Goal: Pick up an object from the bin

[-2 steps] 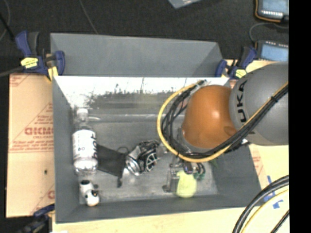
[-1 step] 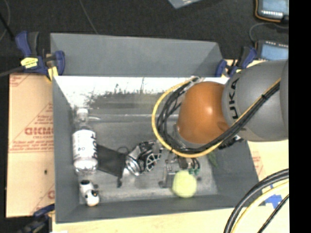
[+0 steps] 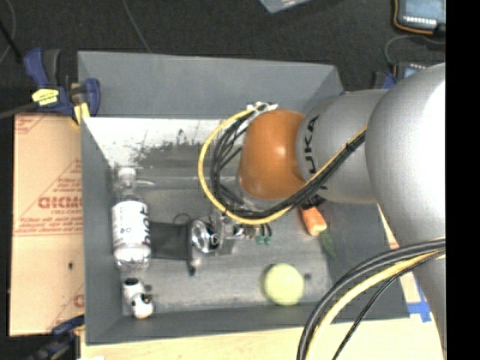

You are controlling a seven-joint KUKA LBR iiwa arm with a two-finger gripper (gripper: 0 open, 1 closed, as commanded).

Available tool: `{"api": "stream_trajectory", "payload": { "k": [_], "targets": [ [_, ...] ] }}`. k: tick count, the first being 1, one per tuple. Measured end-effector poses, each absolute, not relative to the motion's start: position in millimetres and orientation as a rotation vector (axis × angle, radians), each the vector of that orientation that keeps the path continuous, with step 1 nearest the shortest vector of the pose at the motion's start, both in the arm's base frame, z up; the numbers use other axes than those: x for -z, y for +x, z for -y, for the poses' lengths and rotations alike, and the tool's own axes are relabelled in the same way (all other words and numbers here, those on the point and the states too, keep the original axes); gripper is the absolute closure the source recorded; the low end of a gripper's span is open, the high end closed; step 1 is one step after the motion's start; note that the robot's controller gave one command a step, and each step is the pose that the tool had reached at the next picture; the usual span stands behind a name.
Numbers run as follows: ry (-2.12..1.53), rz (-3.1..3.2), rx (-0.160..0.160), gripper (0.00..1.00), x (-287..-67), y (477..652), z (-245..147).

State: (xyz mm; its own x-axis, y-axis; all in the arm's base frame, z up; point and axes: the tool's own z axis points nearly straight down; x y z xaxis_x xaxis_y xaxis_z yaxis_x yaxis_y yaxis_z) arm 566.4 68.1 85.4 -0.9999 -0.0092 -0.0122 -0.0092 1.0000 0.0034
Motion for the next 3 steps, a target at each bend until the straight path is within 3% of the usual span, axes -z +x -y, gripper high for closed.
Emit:
{"api": "stream_trajectory", "payload": {
  "k": [2, 3],
  "targets": [
    [0.008, -3.125, -0.005, 1.00, -97, 567.2, -74],
    [-0.015, -3.136, -0.003, 1.00, -137, 562.6, -69]
  ]
}}
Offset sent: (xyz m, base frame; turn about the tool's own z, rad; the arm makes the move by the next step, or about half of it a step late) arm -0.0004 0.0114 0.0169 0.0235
